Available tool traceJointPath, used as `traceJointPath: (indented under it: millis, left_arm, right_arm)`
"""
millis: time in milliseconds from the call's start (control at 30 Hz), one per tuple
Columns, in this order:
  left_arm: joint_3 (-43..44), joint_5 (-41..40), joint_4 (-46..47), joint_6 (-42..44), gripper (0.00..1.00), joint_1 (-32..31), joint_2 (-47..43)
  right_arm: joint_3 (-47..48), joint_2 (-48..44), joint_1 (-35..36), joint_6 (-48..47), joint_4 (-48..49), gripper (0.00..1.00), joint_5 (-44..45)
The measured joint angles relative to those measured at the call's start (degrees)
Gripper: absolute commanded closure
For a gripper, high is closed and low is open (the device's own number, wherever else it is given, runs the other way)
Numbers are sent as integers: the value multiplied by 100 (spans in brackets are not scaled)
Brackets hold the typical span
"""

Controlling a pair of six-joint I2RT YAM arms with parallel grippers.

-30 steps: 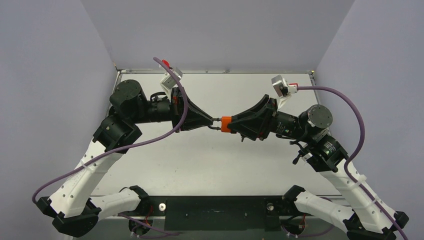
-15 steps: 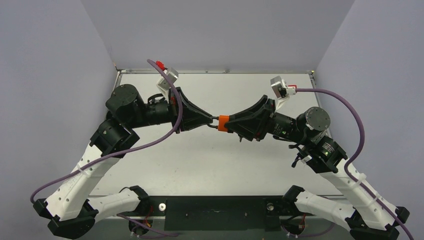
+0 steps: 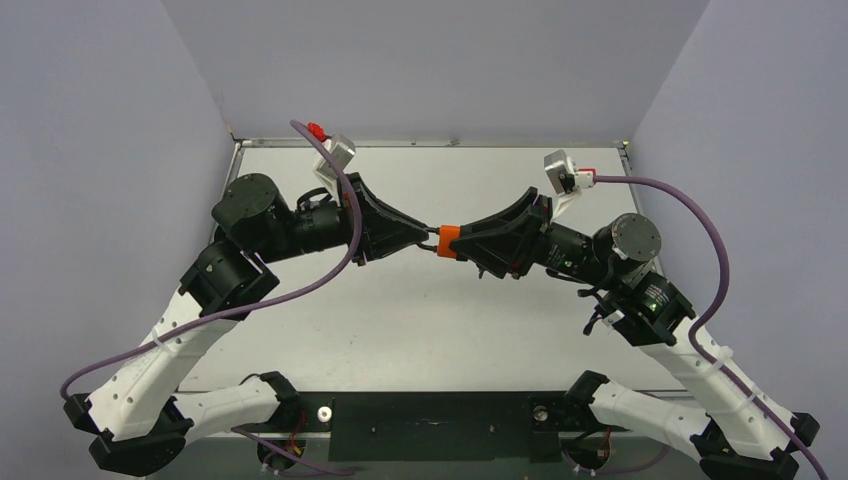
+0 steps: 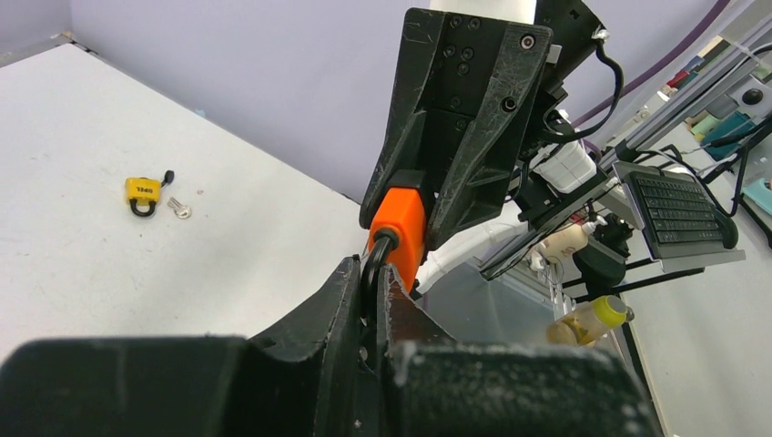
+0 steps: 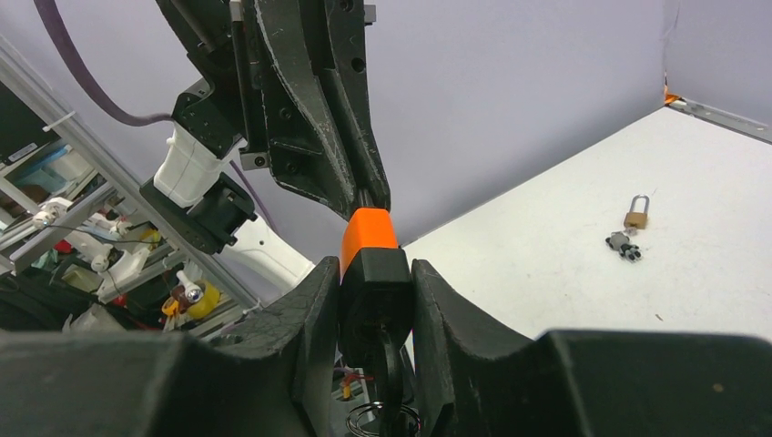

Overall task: Lock with the key
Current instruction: Lock the lock.

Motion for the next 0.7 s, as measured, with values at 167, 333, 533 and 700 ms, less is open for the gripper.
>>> traceJointPath:
  millis: [167,333,533,700]
  left_arm:
    - [0,-247,4,4,100,-127,-7]
    - [2,-487,55,17,100,-278,-7]
    - [4,-693,157,20,100,-420,-7]
    - [74,-763,173,24,100,-466,24]
  right_arm:
    - [39,31,11,-20,4,100,26]
    - [111,59,11,-44,-9,100,63]
    - [203,70,11,-70,-9,100,105]
    - [249,125,39,-96,7,100,160]
